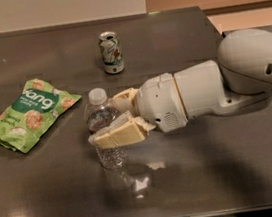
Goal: Move water bottle near 7up can
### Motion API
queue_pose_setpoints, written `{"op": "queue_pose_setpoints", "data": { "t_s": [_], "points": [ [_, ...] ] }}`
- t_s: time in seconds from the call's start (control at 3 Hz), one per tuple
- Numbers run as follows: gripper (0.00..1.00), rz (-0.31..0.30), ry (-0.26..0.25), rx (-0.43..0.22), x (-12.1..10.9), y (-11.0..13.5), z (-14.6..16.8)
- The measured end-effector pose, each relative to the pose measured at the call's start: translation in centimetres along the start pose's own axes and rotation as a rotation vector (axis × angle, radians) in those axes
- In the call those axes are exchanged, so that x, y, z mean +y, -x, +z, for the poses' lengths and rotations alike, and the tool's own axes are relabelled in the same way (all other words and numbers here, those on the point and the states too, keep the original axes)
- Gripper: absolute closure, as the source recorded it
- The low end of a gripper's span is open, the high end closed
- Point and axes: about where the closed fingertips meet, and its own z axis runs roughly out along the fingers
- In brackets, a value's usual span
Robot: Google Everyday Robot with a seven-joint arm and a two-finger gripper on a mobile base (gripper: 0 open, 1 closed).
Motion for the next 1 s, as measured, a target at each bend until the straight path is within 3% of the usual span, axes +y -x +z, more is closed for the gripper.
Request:
{"op": "queue_pose_setpoints", "data": {
  "t_s": [0.33, 0.67, 1.0],
  "points": [
    [0.86, -0.023, -0.037, -0.014, -1.5, 0.8, -0.7],
    [1.0, -0.041, -0.067, -0.022, -2.8, 1.5, -1.3],
    [1.0, -0.089, -0.147, -0.003, -6.8, 2.9, -4.1]
  ]
}}
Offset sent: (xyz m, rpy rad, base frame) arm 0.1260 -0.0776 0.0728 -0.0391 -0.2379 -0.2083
